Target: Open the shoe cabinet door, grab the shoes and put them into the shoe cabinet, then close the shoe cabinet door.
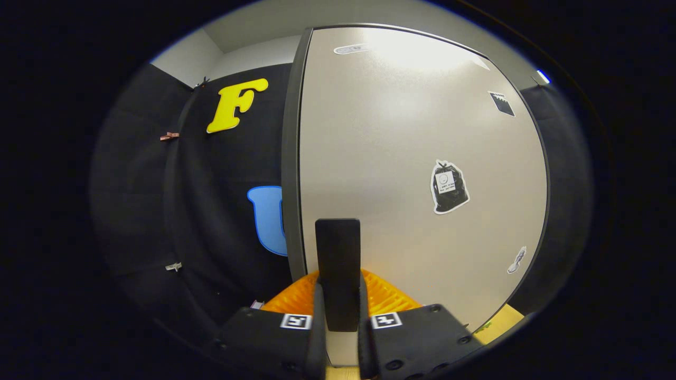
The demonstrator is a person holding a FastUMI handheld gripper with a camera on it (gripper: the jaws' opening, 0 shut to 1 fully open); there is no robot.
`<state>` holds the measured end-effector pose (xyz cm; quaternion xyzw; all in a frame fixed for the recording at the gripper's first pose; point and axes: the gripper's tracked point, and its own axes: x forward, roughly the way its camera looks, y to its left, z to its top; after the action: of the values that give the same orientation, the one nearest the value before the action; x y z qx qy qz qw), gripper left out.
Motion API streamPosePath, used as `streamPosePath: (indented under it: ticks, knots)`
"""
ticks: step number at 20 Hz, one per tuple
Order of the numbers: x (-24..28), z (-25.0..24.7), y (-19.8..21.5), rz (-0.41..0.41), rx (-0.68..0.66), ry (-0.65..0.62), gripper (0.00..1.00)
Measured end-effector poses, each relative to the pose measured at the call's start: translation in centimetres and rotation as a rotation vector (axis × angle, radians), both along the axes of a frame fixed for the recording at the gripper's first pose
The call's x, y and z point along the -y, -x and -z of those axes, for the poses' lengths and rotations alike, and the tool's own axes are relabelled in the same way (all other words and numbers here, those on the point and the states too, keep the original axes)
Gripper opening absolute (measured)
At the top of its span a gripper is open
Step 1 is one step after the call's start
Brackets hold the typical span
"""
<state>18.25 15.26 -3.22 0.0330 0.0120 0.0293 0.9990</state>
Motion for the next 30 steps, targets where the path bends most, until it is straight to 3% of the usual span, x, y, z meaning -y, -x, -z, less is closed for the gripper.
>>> streamPosePath:
  ticks: [1,10,20,30]
  knots:
    - [0.0,0.0,0.1,-0.006,-0.003,-0.002,0.22]
    - [0.2,-1.4,5.7,-0.086,0.03,-0.028,0.22]
    - [4.2,-1.5,13.2,-0.152,0.039,-0.051,0.22]
    - [10.6,-1.5,18.9,-0.14,0.032,-0.059,0.22]
